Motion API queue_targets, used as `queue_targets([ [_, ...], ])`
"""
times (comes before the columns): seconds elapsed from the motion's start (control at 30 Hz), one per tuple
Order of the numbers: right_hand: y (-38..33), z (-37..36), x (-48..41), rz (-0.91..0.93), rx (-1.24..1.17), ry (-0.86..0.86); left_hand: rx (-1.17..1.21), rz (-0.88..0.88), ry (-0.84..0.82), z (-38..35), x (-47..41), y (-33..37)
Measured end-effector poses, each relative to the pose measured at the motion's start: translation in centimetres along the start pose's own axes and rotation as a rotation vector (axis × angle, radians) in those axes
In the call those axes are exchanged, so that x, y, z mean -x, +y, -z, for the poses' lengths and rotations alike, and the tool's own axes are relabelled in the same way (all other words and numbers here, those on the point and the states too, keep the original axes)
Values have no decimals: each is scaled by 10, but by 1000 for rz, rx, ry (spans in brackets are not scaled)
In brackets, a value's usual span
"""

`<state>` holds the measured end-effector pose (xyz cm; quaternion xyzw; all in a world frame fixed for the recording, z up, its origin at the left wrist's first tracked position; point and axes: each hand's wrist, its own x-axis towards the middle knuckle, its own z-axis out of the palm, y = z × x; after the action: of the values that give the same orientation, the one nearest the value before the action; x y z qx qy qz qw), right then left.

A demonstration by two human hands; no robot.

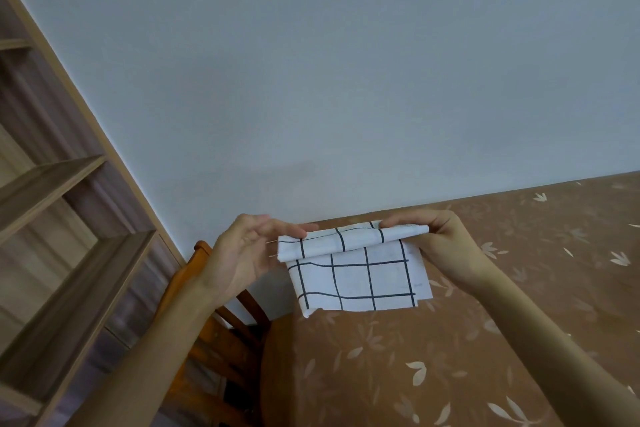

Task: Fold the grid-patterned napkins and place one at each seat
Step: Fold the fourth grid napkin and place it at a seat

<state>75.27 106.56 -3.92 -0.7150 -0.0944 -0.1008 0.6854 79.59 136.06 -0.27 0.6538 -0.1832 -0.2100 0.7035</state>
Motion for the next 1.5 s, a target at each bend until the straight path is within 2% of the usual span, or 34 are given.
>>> queue_targets([
  [0.17, 2, -3, -1, -50, -76, 29, -130, -51, 145, -5, -1, -5],
  [0.3, 2, -3, -3, -252, -323, -11, -32, -98, 216, -5, -2, -10],
  [0.37, 5, -4, -2, -283, -290, -65, 8, -104, 246, -7, -3, -13],
  [0.47, 3, -10, 0, -225, -86, -39, -55, -59, 188, -9, -2, -17],
  [0.6, -1, -12, -2, -205, -63, -2, -350, 82, -48, -7, -1, -15],
  [0.73, -7, -22, -4, -205, -86, -30, -403, 115, -112, -33, -6, -18],
  [0.9, -5, -34, 2, -208, -253, -10, -373, 13, 23, -53, -14, -34],
  [1.03, 6, -37, 16, -275, -73, -128, -294, -40, 162, -53, -17, -43],
  [1.13, 14, -42, 20, -237, -23, -33, -300, -61, 198, -55, -18, -50],
  [1.23, 11, -54, 23, -120, -1, 69, -277, -118, 237, -62, -19, -55],
  [1.3, 7, -65, 27, -66, -50, 73, -305, -150, 271, -66, -20, -57],
  [1.43, 3, -75, 31, -30, -23, -12, -335, -114, 307, -69, -23, -63],
  [1.5, 3, -75, 32, -26, 27, -18, -152, -40, 287, -68, -24, -63],
])
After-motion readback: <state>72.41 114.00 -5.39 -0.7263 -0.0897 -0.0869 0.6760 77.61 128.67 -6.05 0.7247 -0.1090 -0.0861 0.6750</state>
